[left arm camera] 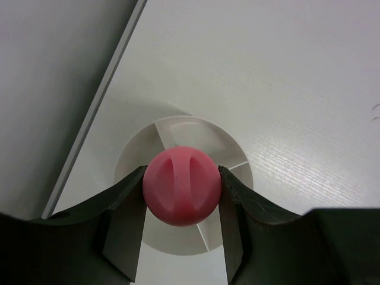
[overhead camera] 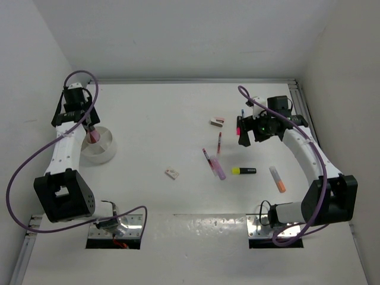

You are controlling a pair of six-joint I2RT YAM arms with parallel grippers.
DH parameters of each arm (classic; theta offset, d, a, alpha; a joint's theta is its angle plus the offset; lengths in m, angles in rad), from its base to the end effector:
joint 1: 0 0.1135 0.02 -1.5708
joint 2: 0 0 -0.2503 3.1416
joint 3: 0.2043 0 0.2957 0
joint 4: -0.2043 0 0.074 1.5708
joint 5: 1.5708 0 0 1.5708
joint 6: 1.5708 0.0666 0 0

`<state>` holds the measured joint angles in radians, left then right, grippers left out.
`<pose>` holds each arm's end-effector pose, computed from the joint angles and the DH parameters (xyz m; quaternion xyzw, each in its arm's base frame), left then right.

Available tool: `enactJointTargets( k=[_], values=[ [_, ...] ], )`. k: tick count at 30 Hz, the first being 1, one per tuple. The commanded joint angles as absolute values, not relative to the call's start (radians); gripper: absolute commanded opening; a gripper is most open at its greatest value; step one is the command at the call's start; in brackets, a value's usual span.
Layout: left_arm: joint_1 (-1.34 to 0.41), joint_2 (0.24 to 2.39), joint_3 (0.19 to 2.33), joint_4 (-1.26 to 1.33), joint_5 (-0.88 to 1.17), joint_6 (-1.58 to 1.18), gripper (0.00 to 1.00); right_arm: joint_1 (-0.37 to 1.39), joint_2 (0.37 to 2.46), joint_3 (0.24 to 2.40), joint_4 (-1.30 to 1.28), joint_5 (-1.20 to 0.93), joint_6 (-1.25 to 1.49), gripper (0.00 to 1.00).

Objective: Sort the stationery into containers
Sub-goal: Place the stationery in the storage box, then pick up the stationery from the center of the board.

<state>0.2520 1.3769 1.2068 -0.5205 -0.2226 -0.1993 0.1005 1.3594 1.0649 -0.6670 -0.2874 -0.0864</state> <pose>0.3589 0.1076 0.2807 -0.2473 0.8657 0.1116 0.4206 0.3373 0.0530 0.2185 -0.1309 0.9360 0.1387 0.2959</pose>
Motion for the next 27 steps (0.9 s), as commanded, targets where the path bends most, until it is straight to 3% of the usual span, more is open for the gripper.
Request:
enactJointTargets(
  k=[1,3,6,12,15,23,27],
  values=[
    [0.247,1.338,1.178,-0.425,-0.195,-0.204,0.0,0.097,1.358,1.089,-0.669,-0.278,-0.107,0.98],
    [0.245,1.304,1.135,-0.397,-0.187,-0.201,0.01,0.097,1.358,1.094,-0.673,-0.276,-0.11,0.98],
    [0.248,1.261,1.086,-0.374,-0.161,-0.183,0.16,0.092,1.355,1.094,-0.676,-0.276,-0.113,0.98],
    [0.267,1.177,1.026,-0.357,-0.068,-0.166,0.75,0.075,1.353,1.111,-0.703,-0.281,-0.133,0.99],
    [0.267,1.147,1.032,-0.344,-0.012,-0.124,0.85,0.066,1.345,1.111,-0.71,-0.288,-0.144,0.98],
    [0.29,1.08,1.107,-0.325,0.221,-0.06,0.89,0.064,1.325,1.1,-0.723,-0.314,-0.141,0.97],
    [0.29,1.058,1.181,-0.365,0.556,0.182,0.89,0.064,1.299,1.088,-0.727,-0.325,-0.169,0.95]
  ],
)
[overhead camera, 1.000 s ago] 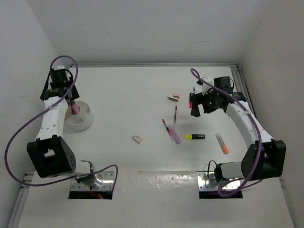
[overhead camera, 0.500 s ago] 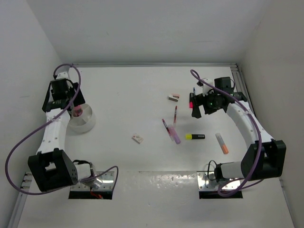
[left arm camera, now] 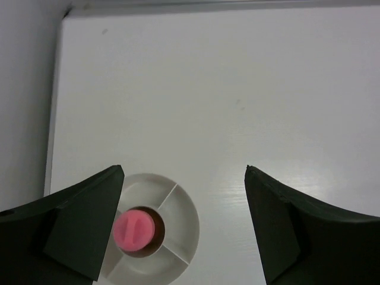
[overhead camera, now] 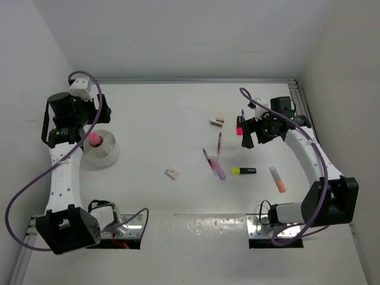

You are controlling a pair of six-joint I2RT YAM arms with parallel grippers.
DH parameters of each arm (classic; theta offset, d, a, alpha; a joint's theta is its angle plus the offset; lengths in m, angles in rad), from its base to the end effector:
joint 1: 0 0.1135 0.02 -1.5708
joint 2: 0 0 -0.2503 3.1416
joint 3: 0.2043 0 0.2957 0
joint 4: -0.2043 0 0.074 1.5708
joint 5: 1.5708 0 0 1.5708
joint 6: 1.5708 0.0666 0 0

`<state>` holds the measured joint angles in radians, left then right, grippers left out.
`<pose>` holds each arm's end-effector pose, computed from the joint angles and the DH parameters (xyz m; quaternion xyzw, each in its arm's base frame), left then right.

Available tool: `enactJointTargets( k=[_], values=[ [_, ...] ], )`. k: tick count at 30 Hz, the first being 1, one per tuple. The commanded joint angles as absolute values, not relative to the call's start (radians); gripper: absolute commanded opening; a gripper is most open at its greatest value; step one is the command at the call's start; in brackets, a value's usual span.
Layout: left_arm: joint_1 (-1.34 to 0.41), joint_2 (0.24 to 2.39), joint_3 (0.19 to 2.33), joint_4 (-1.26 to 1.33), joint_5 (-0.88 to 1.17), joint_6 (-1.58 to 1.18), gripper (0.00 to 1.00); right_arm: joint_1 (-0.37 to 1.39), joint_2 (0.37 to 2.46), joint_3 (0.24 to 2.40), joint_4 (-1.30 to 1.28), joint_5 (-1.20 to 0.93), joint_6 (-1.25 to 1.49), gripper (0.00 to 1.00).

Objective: Sort the stationery into containers
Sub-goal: Pick up the stationery from the center of the board.

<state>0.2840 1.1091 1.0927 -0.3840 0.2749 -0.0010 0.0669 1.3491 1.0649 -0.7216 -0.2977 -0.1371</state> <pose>0.3182 0.0740 0.3390 -0.0423 0.8281 -0.0359 0.5578 0.3314 0.0418 0.2178 -0.1378 0.9406 0.1327 0.2805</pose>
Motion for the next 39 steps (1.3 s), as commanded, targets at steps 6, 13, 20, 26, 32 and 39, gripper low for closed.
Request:
enactJointTargets(
  k=[6,13,20,26,32,39],
  values=[
    [0.155,1.15,1.31,-0.584,0.77,0.402,0.88,0.084,1.252,1.036,-0.753,-0.325,-0.213,0.8],
    [-0.162,1.218,1.276,-0.806,0.674,0.696,0.88,0.127,1.213,0.986,-0.736,-0.282,-0.187,0.75],
    [-0.411,1.324,1.151,-0.907,0.54,0.971,0.84,0.097,1.216,0.93,-0.753,-0.273,-0.212,0.78],
    [-0.506,1.414,1.066,-0.854,0.498,1.15,0.8,0.064,1.256,0.914,-0.727,-0.302,-0.21,0.79],
    [-0.529,1.58,1.13,-0.793,0.5,1.169,0.79,0.046,1.35,0.956,-0.732,-0.302,-0.181,0.78],
    [-0.557,1.655,1.181,-0.81,0.54,1.213,0.77,0.005,1.492,1.144,-0.854,-0.261,-0.153,0.78]
  ],
)
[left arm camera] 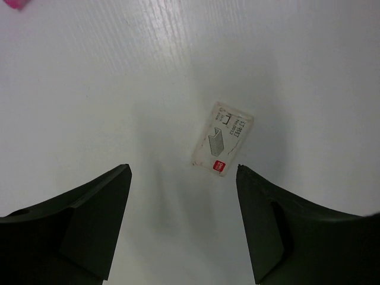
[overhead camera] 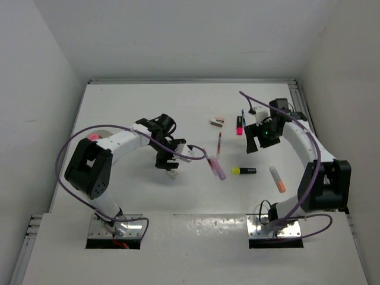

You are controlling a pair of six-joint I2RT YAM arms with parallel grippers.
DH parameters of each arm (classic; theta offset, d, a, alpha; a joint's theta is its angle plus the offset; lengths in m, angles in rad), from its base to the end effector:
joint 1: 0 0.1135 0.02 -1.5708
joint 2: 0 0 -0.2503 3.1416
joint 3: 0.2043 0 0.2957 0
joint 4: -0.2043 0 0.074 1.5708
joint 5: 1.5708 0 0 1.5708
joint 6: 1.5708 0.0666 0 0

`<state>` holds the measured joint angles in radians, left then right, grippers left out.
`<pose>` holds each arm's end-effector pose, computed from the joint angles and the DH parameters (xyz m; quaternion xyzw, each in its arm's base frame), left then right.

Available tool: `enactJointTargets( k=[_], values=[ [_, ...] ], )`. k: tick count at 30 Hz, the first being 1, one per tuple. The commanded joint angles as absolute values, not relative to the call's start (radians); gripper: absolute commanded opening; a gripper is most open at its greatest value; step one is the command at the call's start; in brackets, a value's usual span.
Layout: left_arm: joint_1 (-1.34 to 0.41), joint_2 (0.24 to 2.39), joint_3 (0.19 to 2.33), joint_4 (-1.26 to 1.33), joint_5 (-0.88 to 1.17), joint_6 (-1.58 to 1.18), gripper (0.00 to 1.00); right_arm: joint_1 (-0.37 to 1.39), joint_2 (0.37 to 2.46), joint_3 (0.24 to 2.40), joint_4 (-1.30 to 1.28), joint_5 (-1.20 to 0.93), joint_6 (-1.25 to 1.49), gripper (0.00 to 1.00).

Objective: Sort the stationery into containers
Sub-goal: Pick up the stationery from the center of the board.

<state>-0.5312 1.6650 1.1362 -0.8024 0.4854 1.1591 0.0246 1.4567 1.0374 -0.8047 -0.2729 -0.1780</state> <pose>0.2906 -0.2068 0.1393 0.7400 0.6181 -0.1911 0.1840 0.3268 0.0260 0.1692 -0.1220 0.9685 0.1205 0.1807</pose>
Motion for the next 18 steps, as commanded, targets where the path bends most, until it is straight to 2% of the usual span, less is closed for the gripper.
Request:
enactJointTargets(
  k=[1,6,13,18],
  values=[
    [-0.561,1.646,1.175,-0.802,0.546,1.203,0.77,0.005,1.506,1.169,-0.874,-0.265,-0.15,0.78],
    [-0.603,1.637,1.14,-0.784,0.508,1.191,0.76,-0.08,1.539,1.239,-0.913,-0.304,-0.146,0.78],
    [-0.678,1.597,1.016,-0.666,0.427,1.138,0.77,-0.083,1.534,1.252,-0.922,-0.333,-0.097,0.78],
    [-0.669,1.589,0.936,-0.631,0.379,1.181,0.77,-0.08,1.542,1.284,-0.933,-0.288,-0.089,0.78]
  ],
)
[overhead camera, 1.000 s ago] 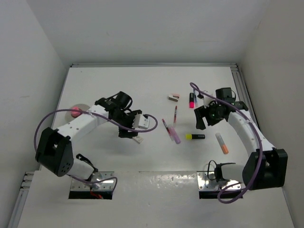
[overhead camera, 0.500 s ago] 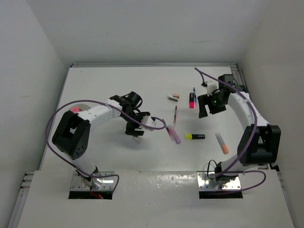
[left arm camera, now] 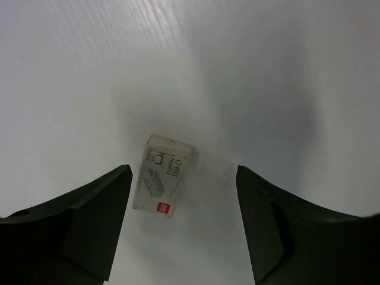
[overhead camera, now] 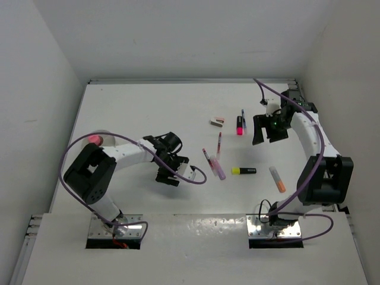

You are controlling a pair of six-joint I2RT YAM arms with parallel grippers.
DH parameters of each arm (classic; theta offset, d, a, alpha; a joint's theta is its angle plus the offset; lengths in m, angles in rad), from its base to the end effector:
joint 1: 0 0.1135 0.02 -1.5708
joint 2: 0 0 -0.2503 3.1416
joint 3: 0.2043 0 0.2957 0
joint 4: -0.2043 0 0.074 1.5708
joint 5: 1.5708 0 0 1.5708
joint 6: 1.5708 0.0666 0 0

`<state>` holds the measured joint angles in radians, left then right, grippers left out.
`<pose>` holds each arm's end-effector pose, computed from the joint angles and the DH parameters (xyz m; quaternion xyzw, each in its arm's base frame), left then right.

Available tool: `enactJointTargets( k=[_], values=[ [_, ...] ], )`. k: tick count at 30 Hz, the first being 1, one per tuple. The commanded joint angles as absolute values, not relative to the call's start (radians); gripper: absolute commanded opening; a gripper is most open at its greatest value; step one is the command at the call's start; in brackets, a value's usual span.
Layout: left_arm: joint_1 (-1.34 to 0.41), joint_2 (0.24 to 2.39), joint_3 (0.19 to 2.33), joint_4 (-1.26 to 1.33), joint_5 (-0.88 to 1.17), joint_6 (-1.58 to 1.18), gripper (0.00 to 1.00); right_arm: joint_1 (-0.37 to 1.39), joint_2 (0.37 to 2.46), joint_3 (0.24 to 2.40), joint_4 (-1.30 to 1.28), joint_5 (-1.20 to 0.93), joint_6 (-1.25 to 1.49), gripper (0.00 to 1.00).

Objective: Sort the stationery into containers
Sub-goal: Pick up the stationery from the center of the board.

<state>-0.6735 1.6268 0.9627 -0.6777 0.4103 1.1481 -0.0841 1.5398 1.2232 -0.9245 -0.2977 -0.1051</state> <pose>0.2411 -0.2264 0.1006 0.7826 0.5779 -0.1704 0.1563 0.3511 -0.0100 0.2003 -0.0346 0.9752 0.1303 0.1754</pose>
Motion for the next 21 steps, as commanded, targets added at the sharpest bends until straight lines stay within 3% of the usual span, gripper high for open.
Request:
enactJointTargets(
  k=[1,12,21],
  values=[
    [-0.667,1.58,0.905,-0.588,0.373,1.171,0.77,-0.08,1.551,1.293,-0.945,-0.282,-0.094,0.79],
    [-0.667,1.578,0.824,-0.353,0.31,1.097,0.71,-0.064,1.609,1.364,-0.965,-0.253,-0.113,0.79],
    [-0.669,1.595,0.864,-0.42,0.383,1.101,0.63,-0.061,1.614,1.374,-0.969,-0.252,-0.118,0.78]
  ],
)
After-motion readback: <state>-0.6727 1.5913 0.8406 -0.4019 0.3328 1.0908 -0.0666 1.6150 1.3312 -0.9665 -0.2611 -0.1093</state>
